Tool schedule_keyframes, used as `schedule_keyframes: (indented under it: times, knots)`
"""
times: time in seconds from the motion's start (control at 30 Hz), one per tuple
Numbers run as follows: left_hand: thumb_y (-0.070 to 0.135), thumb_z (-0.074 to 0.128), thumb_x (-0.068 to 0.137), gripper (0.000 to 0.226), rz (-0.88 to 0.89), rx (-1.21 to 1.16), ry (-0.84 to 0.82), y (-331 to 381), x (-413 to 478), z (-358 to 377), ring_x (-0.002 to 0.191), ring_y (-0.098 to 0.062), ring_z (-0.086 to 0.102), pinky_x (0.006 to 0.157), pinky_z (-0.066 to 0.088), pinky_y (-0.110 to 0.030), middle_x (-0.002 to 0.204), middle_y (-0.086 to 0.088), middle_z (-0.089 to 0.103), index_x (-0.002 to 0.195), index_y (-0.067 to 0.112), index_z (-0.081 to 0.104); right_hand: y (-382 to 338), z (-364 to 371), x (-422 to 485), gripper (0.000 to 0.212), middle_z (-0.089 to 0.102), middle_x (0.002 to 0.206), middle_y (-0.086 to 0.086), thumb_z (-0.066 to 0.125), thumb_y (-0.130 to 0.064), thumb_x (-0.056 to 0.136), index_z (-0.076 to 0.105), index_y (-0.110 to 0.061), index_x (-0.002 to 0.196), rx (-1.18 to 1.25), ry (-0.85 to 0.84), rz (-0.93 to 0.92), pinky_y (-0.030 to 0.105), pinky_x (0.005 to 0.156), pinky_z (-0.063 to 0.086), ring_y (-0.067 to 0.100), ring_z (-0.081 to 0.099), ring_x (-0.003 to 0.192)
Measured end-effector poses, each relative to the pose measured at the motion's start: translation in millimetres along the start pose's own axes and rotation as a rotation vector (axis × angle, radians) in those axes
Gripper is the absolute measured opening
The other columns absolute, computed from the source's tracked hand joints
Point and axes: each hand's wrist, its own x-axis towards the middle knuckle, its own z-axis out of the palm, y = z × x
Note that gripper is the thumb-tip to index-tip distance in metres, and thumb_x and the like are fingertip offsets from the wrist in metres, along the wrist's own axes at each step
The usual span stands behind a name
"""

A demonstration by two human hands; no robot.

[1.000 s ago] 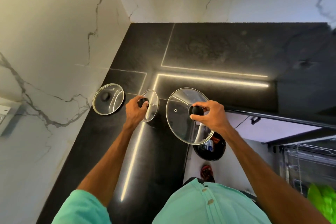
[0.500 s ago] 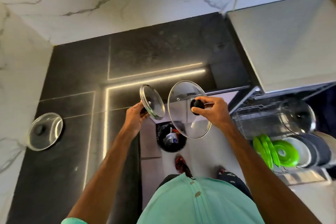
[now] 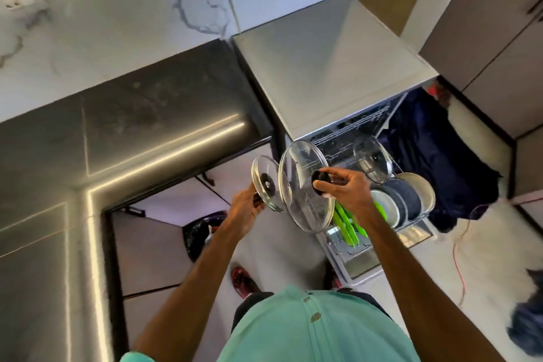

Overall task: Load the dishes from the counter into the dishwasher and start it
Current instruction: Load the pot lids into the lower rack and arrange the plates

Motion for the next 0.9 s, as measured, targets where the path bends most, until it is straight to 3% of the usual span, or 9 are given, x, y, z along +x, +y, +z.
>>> schedule_keyframes:
  times: [0.13, 0.23, 0.37, 0.43, 0.5, 0.67, 0.73, 0.8, 0.9]
  knots:
    - [0.027, 0.055, 0.103, 0.03, -0.021, 0.018, -0.032, -25, 1, 66, 0.079, -0.015, 0.069, 0.066, 0.056, -0.023, 0.092, -0.007, 0.075, 0.097, 0.005, 0.074, 9, -72, 2, 0.036, 0.071, 0.102, 0.027, 0.082, 0.003, 0.076, 0.072, 0.0, 0.11, 0.212, 0.036, 0.098, 0.041, 0.074, 0.063, 0.033, 0.07, 0.085]
    - [0.024, 0.055, 0.103, 0.029, -0.028, 0.026, -0.034, -33, -2, 102, 0.076, -0.014, 0.067, 0.07, 0.056, -0.025, 0.087, -0.006, 0.074, 0.089, 0.008, 0.075, 12, -110, 10, 0.036, 0.069, 0.111, 0.029, 0.079, 0.006, 0.077, 0.068, -0.001, 0.11, 0.366, 0.059, 0.171, 0.048, 0.082, 0.061, 0.034, 0.072, 0.087]
    - [0.019, 0.048, 0.106, 0.029, -0.08, -0.059, -0.104, -31, 9, 126, 0.082, -0.017, 0.066, 0.07, 0.06, -0.025, 0.099, -0.013, 0.071, 0.113, -0.002, 0.066, 8, -142, 20, 0.039, 0.07, 0.107, 0.02, 0.071, 0.008, 0.083, 0.06, -0.002, 0.119, 0.508, 0.028, 0.15, 0.051, 0.089, 0.059, 0.034, 0.071, 0.095]
    - [0.013, 0.033, 0.111, 0.037, -0.066, -0.137, -0.256, -29, 20, 129, 0.08, -0.02, 0.069, 0.069, 0.061, -0.028, 0.115, -0.024, 0.059, 0.137, -0.01, 0.047, 8, -154, 25, 0.043, 0.07, 0.11, 0.021, 0.068, 0.01, 0.084, 0.057, -0.001, 0.125, 0.579, -0.008, 0.152, 0.049, 0.09, 0.058, 0.035, 0.071, 0.099]
    - [0.009, 0.022, 0.111, 0.039, -0.085, -0.164, -0.401, -23, 35, 138, 0.08, -0.025, 0.069, 0.069, 0.06, -0.032, 0.112, -0.026, 0.055, 0.142, -0.011, 0.035, 12, -163, 33, 0.047, 0.068, 0.114, 0.023, 0.066, 0.012, 0.084, 0.057, 0.0, 0.128, 0.629, -0.013, 0.161, 0.049, 0.091, 0.058, 0.039, 0.07, 0.103]
    - [0.062, 0.048, 0.098, 0.063, -0.134, -0.073, -0.396, -12, 77, 164, 0.078, -0.02, 0.06, 0.07, 0.053, -0.03, 0.099, -0.01, 0.057, 0.137, 0.013, 0.041, 17, -173, 62, 0.059, 0.065, 0.117, 0.023, 0.067, 0.015, 0.078, 0.053, 0.003, 0.133, 0.701, 0.01, 0.161, 0.052, 0.094, 0.055, 0.035, 0.069, 0.101]
    - [0.066, 0.055, 0.092, 0.064, -0.146, -0.028, -0.359, -2, 94, 173, 0.087, -0.022, 0.057, 0.087, 0.054, -0.034, 0.105, -0.011, 0.056, 0.125, 0.011, 0.051, 18, -172, 77, 0.063, 0.062, 0.122, 0.025, 0.07, 0.013, 0.078, 0.049, 0.006, 0.137, 0.715, 0.015, 0.156, 0.051, 0.095, 0.055, 0.037, 0.066, 0.105]
    - [0.07, 0.056, 0.089, 0.071, -0.159, 0.052, -0.369, 8, 108, 179, 0.107, -0.028, 0.052, 0.111, 0.038, -0.046, 0.115, -0.012, 0.054, 0.125, 0.009, 0.057, 16, -169, 90, 0.072, 0.059, 0.127, 0.028, 0.08, 0.005, 0.073, 0.048, 0.008, 0.138, 0.736, 0.034, 0.173, 0.054, 0.098, 0.053, 0.04, 0.063, 0.111]
    - [0.083, 0.06, 0.072, 0.087, -0.26, 0.145, -0.437, 21, 129, 188, 0.116, -0.03, 0.055, 0.101, 0.043, -0.053, 0.123, -0.01, 0.06, 0.124, 0.014, 0.063, 13, -159, 111, 0.075, 0.056, 0.133, 0.03, 0.086, -0.008, 0.068, 0.051, 0.011, 0.132, 0.736, 0.053, 0.176, 0.052, 0.101, 0.052, 0.035, 0.067, 0.107]
